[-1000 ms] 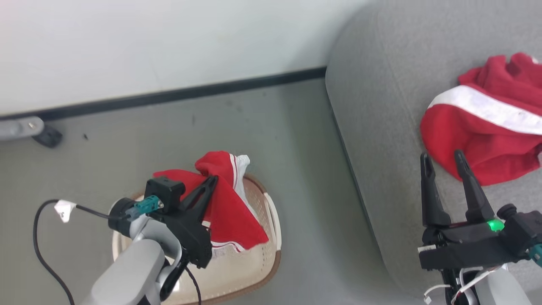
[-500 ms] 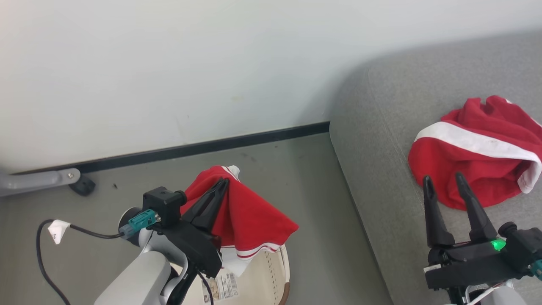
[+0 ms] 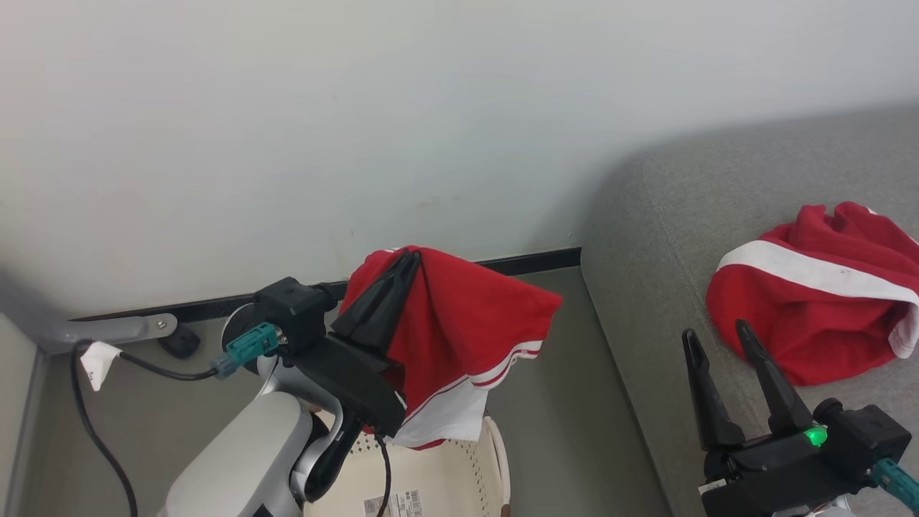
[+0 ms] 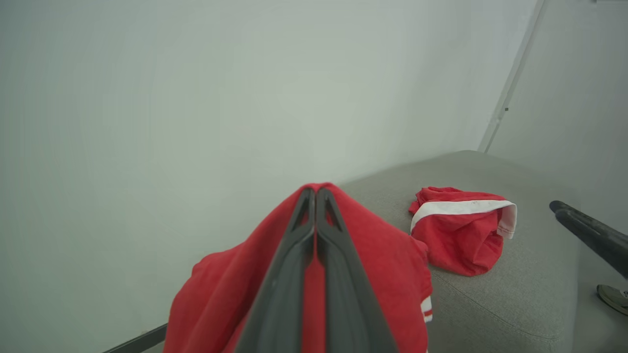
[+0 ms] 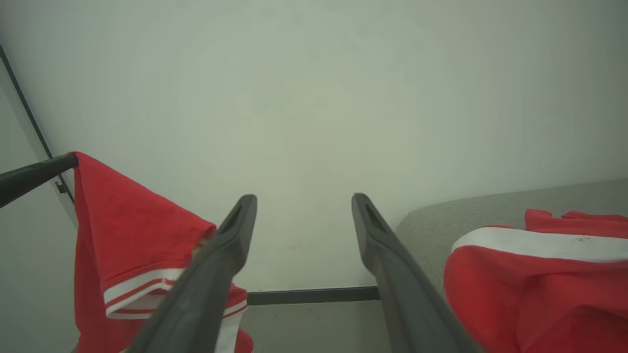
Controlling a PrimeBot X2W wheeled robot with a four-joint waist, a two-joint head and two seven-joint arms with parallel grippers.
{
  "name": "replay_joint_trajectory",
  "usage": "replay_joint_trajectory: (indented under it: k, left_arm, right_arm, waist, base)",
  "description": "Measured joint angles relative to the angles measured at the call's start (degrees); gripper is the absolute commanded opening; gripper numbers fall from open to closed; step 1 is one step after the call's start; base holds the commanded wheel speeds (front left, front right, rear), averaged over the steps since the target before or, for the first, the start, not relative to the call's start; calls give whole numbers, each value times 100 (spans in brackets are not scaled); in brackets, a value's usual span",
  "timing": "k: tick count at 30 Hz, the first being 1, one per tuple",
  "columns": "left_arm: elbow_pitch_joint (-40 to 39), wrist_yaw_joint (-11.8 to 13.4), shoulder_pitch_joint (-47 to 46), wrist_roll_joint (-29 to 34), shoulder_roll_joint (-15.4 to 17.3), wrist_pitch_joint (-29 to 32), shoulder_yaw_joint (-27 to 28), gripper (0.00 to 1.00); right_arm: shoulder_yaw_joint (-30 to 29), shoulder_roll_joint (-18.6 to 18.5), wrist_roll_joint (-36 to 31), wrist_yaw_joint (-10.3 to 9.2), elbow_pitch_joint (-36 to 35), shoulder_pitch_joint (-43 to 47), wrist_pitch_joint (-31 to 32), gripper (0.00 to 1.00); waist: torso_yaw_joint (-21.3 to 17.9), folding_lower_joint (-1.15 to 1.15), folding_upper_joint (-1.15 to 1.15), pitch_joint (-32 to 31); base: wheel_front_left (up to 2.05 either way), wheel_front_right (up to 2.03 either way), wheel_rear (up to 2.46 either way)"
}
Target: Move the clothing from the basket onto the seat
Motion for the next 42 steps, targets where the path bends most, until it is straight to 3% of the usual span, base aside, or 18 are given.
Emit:
replay_joint_trajectory:
  k: [14, 18, 31, 42]
  left_arm:
    - [-678, 216, -229, 2, 56, 331, 38, 0]
    - [-783, 252, -239, 0, -12, 475, -16, 0]
    - [-945, 247, -330, -70, -237, 749, -177, 0]
    - [-1125, 245, -326, -107, -372, 909, -365, 0]
  right_arm:
    - [460, -197, 5, 47, 118, -42, 214, 100]
    - [698, -435, -269, 48, 461, -394, 379, 100]
    - [2007, -616, -387, 49, 1234, -1100, 576, 100]
    - [2791, -511, -260, 51, 1947, -1814, 589, 100]
  waist:
    - [131, 1, 1, -55]
    - [191, 1, 1, -56]
    - [549, 1, 1, -137]
    - [854, 1, 1, -244]
  base:
    - [0, 0, 0]
    - [0, 0, 0]
    - [0, 0, 0]
    - [0, 0, 0]
